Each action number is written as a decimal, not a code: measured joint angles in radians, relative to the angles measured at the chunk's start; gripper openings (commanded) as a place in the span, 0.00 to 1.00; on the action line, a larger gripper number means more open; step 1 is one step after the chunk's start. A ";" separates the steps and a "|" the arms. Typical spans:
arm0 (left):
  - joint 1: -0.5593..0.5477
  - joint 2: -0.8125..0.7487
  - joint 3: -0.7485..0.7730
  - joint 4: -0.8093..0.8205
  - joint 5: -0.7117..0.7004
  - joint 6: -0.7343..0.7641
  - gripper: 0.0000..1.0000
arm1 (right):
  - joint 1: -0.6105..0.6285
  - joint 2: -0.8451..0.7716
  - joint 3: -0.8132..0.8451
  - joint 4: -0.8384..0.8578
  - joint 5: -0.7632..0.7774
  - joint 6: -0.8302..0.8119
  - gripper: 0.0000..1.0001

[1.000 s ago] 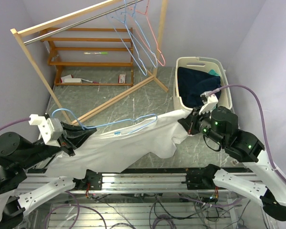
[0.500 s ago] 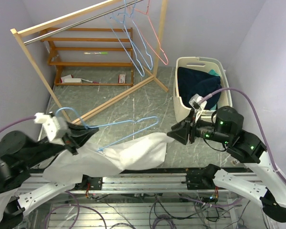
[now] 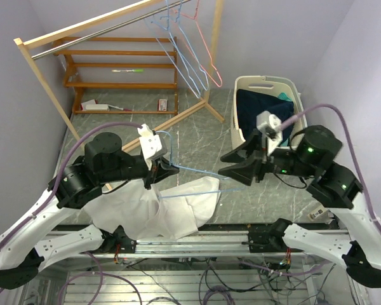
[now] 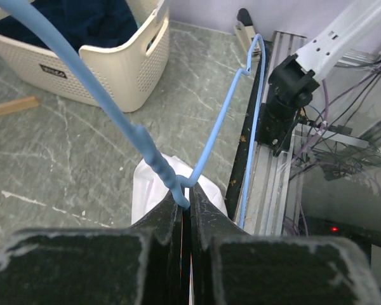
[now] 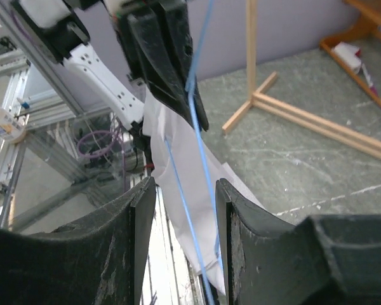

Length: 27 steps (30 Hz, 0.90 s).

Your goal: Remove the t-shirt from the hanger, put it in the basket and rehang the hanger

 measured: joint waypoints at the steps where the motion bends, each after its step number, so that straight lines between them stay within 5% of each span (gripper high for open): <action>1: 0.000 0.010 0.003 0.010 0.015 0.001 0.07 | 0.000 0.018 -0.006 0.000 -0.001 -0.006 0.44; 11: 0.000 0.042 0.018 0.066 0.078 0.011 0.07 | 0.000 0.075 -0.100 -0.036 -0.016 -0.018 0.44; 17: 0.000 0.051 0.019 0.082 0.080 0.014 0.08 | 0.000 0.053 -0.134 -0.043 -0.042 -0.016 0.00; 22: 0.000 0.051 0.019 0.089 0.056 0.013 0.38 | 0.003 0.051 -0.137 -0.059 -0.026 -0.012 0.00; 27: 0.000 0.017 0.018 0.106 -0.039 0.003 0.48 | 0.003 0.041 -0.115 -0.134 0.075 -0.004 0.00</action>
